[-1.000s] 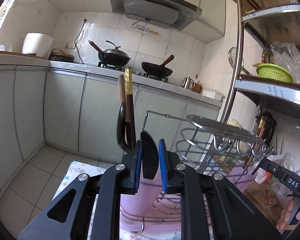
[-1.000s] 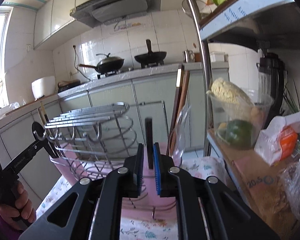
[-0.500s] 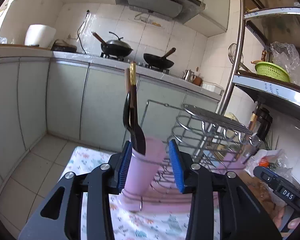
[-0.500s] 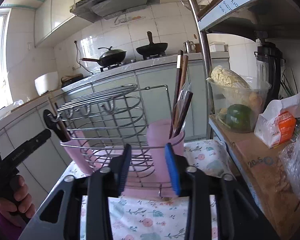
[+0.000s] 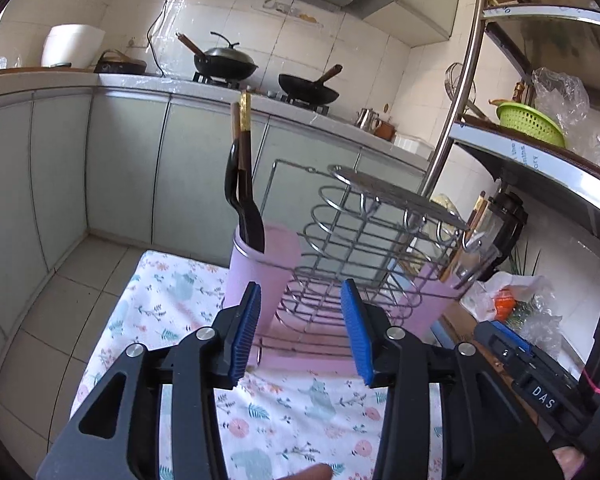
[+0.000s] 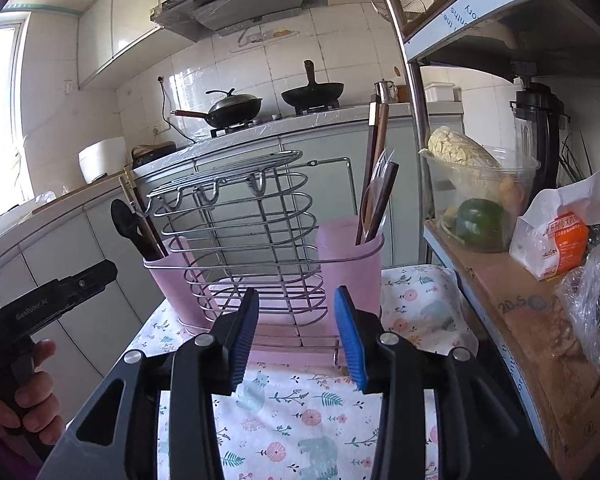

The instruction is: Organize utensils

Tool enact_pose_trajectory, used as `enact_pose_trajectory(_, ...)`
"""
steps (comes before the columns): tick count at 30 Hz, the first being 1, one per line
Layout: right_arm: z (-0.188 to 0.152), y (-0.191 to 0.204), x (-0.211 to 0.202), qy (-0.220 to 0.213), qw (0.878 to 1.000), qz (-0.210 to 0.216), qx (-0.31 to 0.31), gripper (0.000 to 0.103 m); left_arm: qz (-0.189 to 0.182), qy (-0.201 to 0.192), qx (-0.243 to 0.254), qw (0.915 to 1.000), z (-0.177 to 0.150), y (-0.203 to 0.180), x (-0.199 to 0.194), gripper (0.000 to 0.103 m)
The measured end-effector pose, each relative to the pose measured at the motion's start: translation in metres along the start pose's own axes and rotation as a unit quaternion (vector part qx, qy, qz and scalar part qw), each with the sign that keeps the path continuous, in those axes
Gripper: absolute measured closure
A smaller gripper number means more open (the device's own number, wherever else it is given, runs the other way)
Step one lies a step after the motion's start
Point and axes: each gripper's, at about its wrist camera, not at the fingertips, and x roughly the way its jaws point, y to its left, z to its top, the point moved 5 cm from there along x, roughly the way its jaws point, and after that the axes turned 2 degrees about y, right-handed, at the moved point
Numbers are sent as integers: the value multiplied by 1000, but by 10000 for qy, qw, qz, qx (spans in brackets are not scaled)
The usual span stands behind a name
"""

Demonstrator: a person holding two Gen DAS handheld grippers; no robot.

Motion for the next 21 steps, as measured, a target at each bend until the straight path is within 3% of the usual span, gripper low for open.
enact_pose_trajectory(21, -15, 18, -3, 199, 9994, -149, -238, 63, 251, 392, 563, 9973, -17, -25, -4, 61)
